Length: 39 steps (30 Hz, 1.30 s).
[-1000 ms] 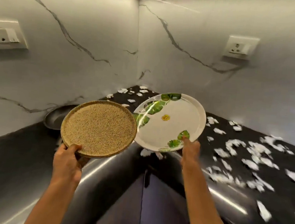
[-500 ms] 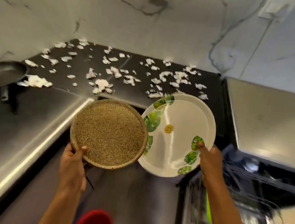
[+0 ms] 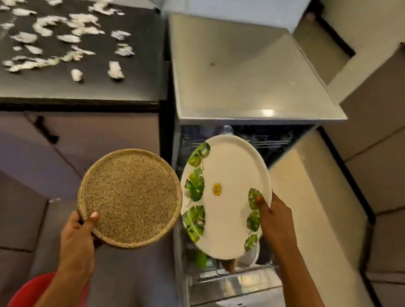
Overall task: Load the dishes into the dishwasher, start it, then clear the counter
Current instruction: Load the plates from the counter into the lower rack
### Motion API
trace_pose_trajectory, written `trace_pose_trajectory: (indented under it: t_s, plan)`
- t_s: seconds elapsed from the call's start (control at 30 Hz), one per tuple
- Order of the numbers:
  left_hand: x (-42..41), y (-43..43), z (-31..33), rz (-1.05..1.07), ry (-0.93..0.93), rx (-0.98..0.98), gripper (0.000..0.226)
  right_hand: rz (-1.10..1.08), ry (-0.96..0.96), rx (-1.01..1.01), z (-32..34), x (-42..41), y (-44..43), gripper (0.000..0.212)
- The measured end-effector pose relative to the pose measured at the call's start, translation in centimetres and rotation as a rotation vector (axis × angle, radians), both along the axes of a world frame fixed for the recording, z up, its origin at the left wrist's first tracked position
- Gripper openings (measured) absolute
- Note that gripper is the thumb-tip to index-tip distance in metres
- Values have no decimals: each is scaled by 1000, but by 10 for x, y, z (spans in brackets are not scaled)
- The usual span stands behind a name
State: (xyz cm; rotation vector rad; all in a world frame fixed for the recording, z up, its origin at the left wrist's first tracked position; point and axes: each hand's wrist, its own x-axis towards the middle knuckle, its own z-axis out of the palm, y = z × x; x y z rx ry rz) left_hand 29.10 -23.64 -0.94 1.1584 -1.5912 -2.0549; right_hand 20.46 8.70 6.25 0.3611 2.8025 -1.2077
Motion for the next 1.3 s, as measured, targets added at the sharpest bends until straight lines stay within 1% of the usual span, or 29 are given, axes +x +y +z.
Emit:
trace_pose_trajectory:
  t_s: [0.07, 0.13, 0.27, 0.33, 0.37, 0.43, 0.53, 0.83, 1.07, 1.3]
  plan:
    - [-21, 48, -19, -44, -37, 50, 22, -37, -17, 91, -10, -7, 57, 22]
    - [-37, 95, -39, -54, -75, 77, 24, -20, -52, 217, -24, -21, 109, 26]
    - [-62, 197, -86, 1, -137, 146, 26, 95, -128, 543, -67, -64, 204, 28]
    - [-79, 245, -106, 42, -156, 161, 30, 132, -159, 645, -95, -88, 241, 27]
    - [-88, 265, -115, 61, -169, 162, 32, 134, -174, 665, -112, -100, 256, 26]
    - [-100, 295, -128, 90, -195, 147, 29, 124, -196, 654, -140, -122, 278, 24]
    - [-115, 324, -150, 123, -211, 117, 27, 113, -175, 608, -181, -154, 300, 24]
    - [-149, 359, -195, 185, -229, 67, 31, 127, -155, 519, -273, -209, 315, 23]
    - [-158, 369, -215, 192, -201, 73, 34, 109, -181, 487, -301, -236, 315, 22]
    - [-152, 377, -222, 185, -192, 98, 30, 207, -197, 475, -302, -256, 305, 21]
